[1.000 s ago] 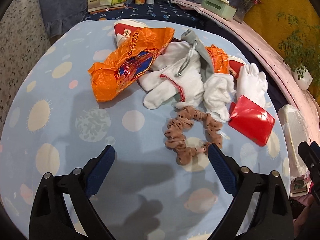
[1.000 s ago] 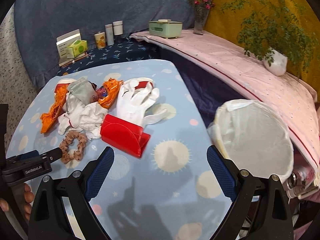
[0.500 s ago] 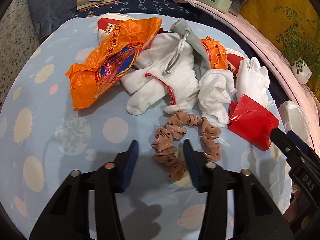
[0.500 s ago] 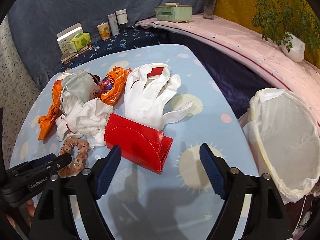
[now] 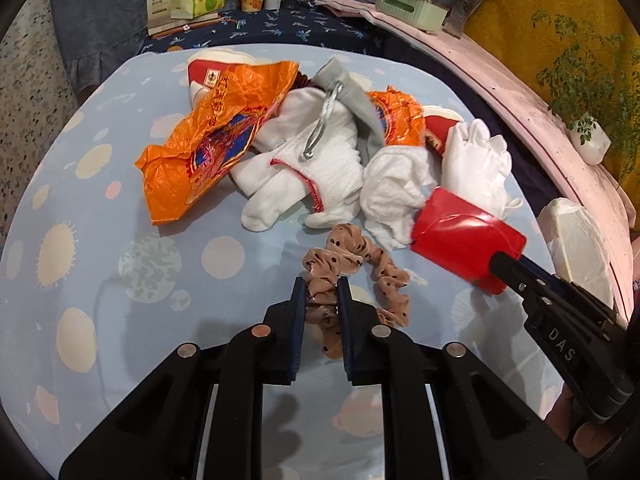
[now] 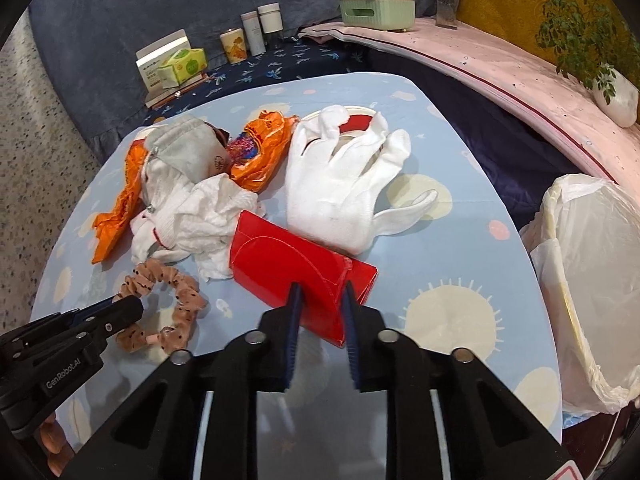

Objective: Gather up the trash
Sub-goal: 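Carry scrunchie and red box to the bin and release both, then move both open tools back over the table items, then grasp the orange wrapper with the left tool while the right tool grasps a white tissue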

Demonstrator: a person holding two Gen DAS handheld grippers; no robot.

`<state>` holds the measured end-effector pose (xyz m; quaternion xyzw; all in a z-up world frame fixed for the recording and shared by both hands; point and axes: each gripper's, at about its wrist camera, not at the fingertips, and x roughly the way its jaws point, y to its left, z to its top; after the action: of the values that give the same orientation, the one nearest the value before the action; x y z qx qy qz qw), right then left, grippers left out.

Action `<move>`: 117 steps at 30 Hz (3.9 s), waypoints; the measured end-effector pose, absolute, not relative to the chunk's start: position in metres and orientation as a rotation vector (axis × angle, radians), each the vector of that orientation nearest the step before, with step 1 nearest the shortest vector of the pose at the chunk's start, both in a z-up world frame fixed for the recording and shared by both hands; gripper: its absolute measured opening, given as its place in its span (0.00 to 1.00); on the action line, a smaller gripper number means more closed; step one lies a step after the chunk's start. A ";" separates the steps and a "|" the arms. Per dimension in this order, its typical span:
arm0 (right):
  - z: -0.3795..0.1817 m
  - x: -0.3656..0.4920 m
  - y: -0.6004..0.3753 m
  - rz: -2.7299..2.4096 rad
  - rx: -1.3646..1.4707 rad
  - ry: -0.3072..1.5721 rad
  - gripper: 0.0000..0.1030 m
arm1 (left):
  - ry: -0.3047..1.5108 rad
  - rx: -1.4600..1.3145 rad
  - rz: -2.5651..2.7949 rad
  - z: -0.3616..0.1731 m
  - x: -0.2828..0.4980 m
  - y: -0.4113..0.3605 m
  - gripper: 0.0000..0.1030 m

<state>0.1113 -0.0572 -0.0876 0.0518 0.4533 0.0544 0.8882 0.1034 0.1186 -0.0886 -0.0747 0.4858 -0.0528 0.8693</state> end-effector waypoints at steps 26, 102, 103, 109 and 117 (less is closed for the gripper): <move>0.034 0.048 -0.158 -0.006 0.196 0.661 0.01 | 0.809 -0.082 -0.412 0.030 0.089 -0.006 0.14; -0.016 0.096 -0.068 0.064 0.159 0.772 0.55 | 0.828 -0.064 -0.008 -0.021 0.130 0.105 0.76; -0.018 0.098 -0.062 0.073 0.154 0.777 0.55 | 0.834 -0.068 0.002 -0.023 0.131 0.112 0.76; -0.029 0.110 -0.032 0.112 0.133 0.805 0.55 | 0.852 -0.085 0.046 -0.032 0.132 0.140 0.76; -0.046 0.125 -0.004 0.146 0.115 0.838 0.56 | 0.897 -0.104 0.088 -0.053 0.140 0.175 0.76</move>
<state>0.1253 -0.0036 -0.0462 0.0559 0.4064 0.0706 0.9092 0.1397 0.1751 -0.0532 -0.0504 0.4331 0.0426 0.8989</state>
